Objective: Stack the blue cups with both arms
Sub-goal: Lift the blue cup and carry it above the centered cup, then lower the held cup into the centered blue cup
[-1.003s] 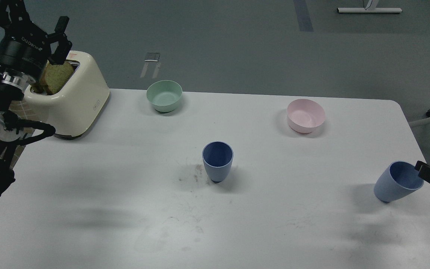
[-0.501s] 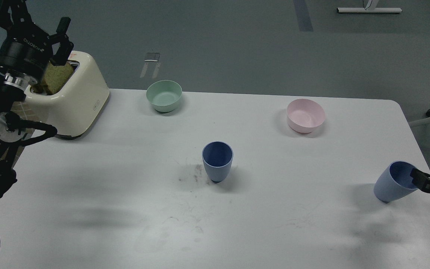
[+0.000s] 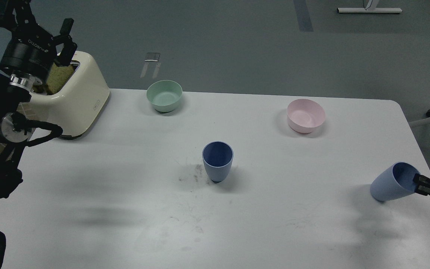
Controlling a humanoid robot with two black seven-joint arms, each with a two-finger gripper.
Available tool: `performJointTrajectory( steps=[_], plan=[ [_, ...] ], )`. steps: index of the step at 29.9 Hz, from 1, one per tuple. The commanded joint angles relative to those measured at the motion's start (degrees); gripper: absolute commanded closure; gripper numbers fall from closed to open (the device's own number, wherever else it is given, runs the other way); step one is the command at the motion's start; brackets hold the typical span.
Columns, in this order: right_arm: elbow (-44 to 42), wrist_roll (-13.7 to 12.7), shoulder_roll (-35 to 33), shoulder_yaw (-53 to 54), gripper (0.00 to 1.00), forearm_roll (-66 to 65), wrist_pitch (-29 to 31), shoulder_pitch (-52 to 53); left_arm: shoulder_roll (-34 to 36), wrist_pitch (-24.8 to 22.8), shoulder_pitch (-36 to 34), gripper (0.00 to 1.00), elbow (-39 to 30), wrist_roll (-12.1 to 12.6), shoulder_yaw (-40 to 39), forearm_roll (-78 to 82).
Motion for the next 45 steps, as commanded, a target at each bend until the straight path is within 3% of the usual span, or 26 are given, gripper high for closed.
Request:
performJointTrajectory(
  steps=[1, 5, 12, 18, 21, 24, 32, 45],
  plan=[
    [0.2, 0.2, -0.2, 0.4, 1.00, 1.0, 0.0, 2.6, 0.1, 0.1, -0.3, 0.04, -0.2, 0.1, 0.1, 0.1],
    [0.4, 0.2, -0.4, 2.4, 1.00, 3.0, 0.0, 8.1, 0.2, 0.4, -0.4, 0.04, -0.4, 0.2, 0.0, 0.0],
    [0.2, -1.3, -0.4, 2.1, 1.00, 8.7, 0.0, 28.7, -0.1, 0.3, -0.3, 0.04, -1.1, 0.6, 0.4, 0.5],
    [0.2, -1.9, 4.1, -19.4, 1.00, 8.5, 0.0, 52.8, -0.3, 0.2, -0.3, 0.04, -1.4, 1.1, 0.8, 0.8],
    [0.2, -3.7, 10.4, -31.2, 1.00, 8.3, 0.0, 59.9, -0.3, 0.1, -0.2, 0.04, -1.4, 3.3, 1.4, 0.9],
    [0.1, -5.9, 15.4, -36.1, 1.00, 8.1, 0.0, 61.4, -0.3, 0.1, -0.2, 0.04, -1.4, 6.2, 3.0, 0.9],
    [0.2, -10.2, 20.6, -46.1, 1.00, 8.0, 0.0, 62.6, -0.4, -0.2, -0.3, 0.04, -1.4, 6.4, 3.2, 0.9],
    [1.9, -11.4, 21.6, -51.1, 1.00, 8.4, 0.0, 62.9, -1.1, -0.3, -0.3, 0.04, -1.4, 6.4, 3.3, 0.9]
  ],
)
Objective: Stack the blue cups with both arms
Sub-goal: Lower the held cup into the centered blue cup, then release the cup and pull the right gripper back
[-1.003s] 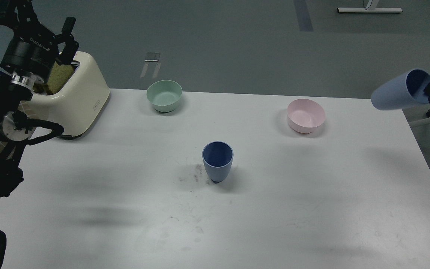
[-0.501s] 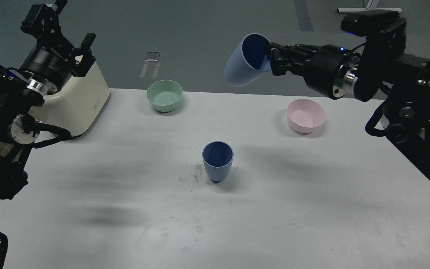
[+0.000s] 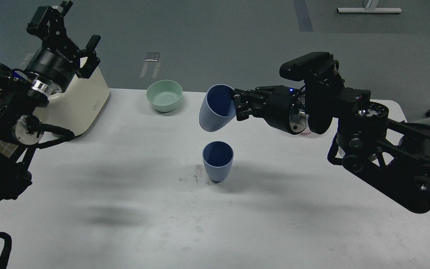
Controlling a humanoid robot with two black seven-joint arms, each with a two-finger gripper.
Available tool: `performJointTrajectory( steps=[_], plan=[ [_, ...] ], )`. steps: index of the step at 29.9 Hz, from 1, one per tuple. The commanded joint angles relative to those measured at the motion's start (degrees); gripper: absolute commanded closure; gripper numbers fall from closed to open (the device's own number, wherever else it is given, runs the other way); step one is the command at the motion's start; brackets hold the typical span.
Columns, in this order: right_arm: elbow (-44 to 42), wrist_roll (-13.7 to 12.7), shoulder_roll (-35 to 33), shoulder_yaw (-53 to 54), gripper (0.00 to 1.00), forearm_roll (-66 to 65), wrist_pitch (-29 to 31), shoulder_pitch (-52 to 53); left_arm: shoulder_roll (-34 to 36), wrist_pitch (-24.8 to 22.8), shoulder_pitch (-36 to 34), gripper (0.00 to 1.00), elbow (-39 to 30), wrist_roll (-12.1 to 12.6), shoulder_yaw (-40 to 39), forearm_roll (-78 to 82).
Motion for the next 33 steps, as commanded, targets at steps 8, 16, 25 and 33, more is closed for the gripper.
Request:
performJointTrajectory(
  steps=[8, 16, 25, 33],
  plan=[
    [0.8, 0.0, -0.4, -1.5, 1.00, 0.1, 0.0, -1.2, -0.2, -0.2, 0.1, 0.04, 0.0, -0.1, -0.1, 0.0],
    [1.0, 0.0, -0.6, -3.5, 1.00, 0.1, 0.0, -2.1, -0.1, -0.2, 0.1, 0.04, 0.0, -0.2, -0.1, 0.0],
    [1.0, -0.1, -1.1, -5.0, 1.00, -0.1, 0.0, -2.8, -0.1, -0.2, 0.5, 0.04, 0.0, -0.3, -0.1, -0.1],
    [0.9, -0.1, -1.1, -5.1, 1.00, -0.2, 0.0, -3.6, -0.2, -0.2, 0.6, 0.04, 0.0, -0.3, -0.1, -0.1]
  ],
)
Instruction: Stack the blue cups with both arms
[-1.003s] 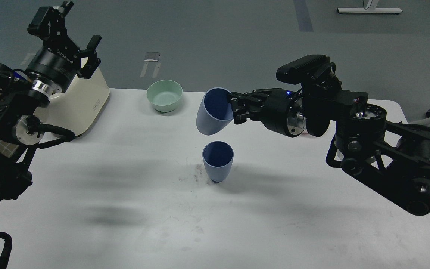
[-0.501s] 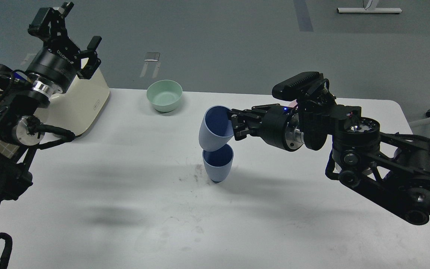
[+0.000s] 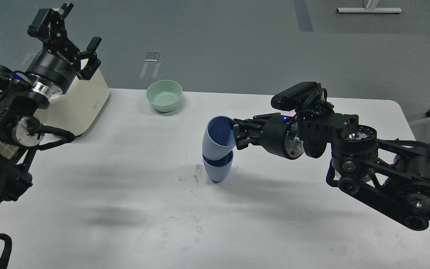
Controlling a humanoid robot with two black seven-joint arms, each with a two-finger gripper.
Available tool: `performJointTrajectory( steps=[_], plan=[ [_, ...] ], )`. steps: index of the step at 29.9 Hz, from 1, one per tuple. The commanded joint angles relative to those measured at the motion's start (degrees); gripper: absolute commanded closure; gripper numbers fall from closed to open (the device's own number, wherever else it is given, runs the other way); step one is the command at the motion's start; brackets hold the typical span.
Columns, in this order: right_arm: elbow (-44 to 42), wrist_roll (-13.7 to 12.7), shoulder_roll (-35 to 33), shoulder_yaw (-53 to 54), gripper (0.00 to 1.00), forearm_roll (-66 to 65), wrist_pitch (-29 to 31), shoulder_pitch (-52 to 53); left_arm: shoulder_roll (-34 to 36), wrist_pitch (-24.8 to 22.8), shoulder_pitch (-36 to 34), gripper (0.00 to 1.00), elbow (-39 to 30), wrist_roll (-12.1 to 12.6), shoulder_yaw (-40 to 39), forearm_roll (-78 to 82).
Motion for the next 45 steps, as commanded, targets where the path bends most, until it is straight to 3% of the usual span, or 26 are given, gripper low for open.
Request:
performJointTrajectory(
  steps=[1, 3, 6, 16, 18, 19, 23, 30, 34, 39, 45],
  plan=[
    [0.0, 0.0, 0.0, 0.0, 1.00, 0.0, 0.0, -0.5, -0.1, 0.0, 0.1, 0.04, 0.1, 0.0, 0.0, 0.0],
    [-0.1, 0.0, 0.1, 0.0, 0.99, 0.0, 0.0, -0.8, -0.1, 0.0, 0.1, 0.04, 0.0, 0.0, 0.0, 0.0],
    [0.0, 0.0, 0.3, 0.1, 0.80, 0.1, 0.0, -1.0, -0.1, 0.0, 0.0, 0.04, 0.0, 0.0, 0.0, 0.0],
    [-0.1, 0.0, 0.3, 0.2, 0.67, 0.0, 0.0, -1.0, -0.1, 0.0, 0.0, 0.04, 0.0, 0.0, 0.0, 0.0],
    [-0.1, 0.0, 0.4, 0.5, 0.61, 0.0, 0.0, -1.0, -0.1, 0.0, 0.0, 0.04, 0.0, 0.0, 0.0, 0.0],
    [-0.1, 0.0, 0.6, 1.0, 0.53, 0.0, 0.0, -1.0, -0.1, -0.1, 0.0, 0.04, 0.0, 0.0, 0.0, 0.0],
    [-0.5, 0.2, 1.7, 7.4, 0.00, 0.7, 0.0, -1.1, -0.1, -0.3, 0.0, 0.04, 0.0, 0.0, 0.0, 0.0],
    [-4.6, 0.3, 8.6, 28.5, 0.00, 0.8, 0.0, -0.4, -0.1, -0.5, 0.0, 0.03, 0.1, -0.2, 0.0, -0.2],
    [-14.7, 0.5, 10.5, 44.4, 0.00, 0.8, 0.0, 5.9, 0.2, -0.5, -0.5, 0.03, 1.1, -0.1, 0.0, -0.9],
    [-26.0, 0.8, 11.4, 50.9, 0.00, 1.9, 0.0, 10.5, 0.4, -0.6, -1.0, 0.03, 1.3, -0.2, -0.4, -1.0],
    [-29.7, 0.9, 12.1, 52.9, 0.00, 20.7, -1.8, 9.5, 0.5, -0.9, -3.2, 0.03, 2.3, -0.2, -0.7, -1.1]
  ],
)
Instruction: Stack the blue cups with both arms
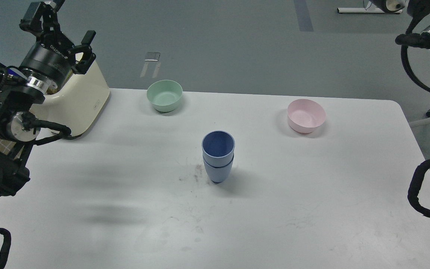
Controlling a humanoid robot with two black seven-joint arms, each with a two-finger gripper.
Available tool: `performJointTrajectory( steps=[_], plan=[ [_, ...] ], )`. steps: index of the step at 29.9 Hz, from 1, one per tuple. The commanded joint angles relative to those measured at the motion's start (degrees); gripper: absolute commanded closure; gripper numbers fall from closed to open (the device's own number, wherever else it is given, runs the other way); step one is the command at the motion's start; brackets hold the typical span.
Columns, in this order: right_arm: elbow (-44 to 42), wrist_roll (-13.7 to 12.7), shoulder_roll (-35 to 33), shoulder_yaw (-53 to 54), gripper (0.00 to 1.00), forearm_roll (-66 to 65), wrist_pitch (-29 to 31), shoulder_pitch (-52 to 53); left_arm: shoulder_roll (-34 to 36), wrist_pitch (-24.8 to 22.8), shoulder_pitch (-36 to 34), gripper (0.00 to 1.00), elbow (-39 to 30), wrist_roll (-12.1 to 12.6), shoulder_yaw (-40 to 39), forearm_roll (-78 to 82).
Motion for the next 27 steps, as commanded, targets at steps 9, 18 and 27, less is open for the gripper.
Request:
performJointTrajectory(
  steps=[9, 18, 27],
  plan=[
    [-0.9, 1.6, 1.1, 10.6, 0.00, 36.8, -5.0, -10.7, -0.4, -1.8, -3.4, 0.03, 6.5, -0.1, 0.0, 0.0],
    [-9.1, 16.7, 4.2, 13.3, 0.00, 39.2, -5.0, -14.1, -1.6, -1.8, -3.5, 0.03, 6.5, -0.2, 0.0, 0.0],
    [-12.8, 21.6, 7.1, 13.0, 0.00, 39.3, -4.7, -15.5, -1.8, -1.8, -3.5, 0.03, 7.7, -0.2, -0.2, -0.1]
  ],
)
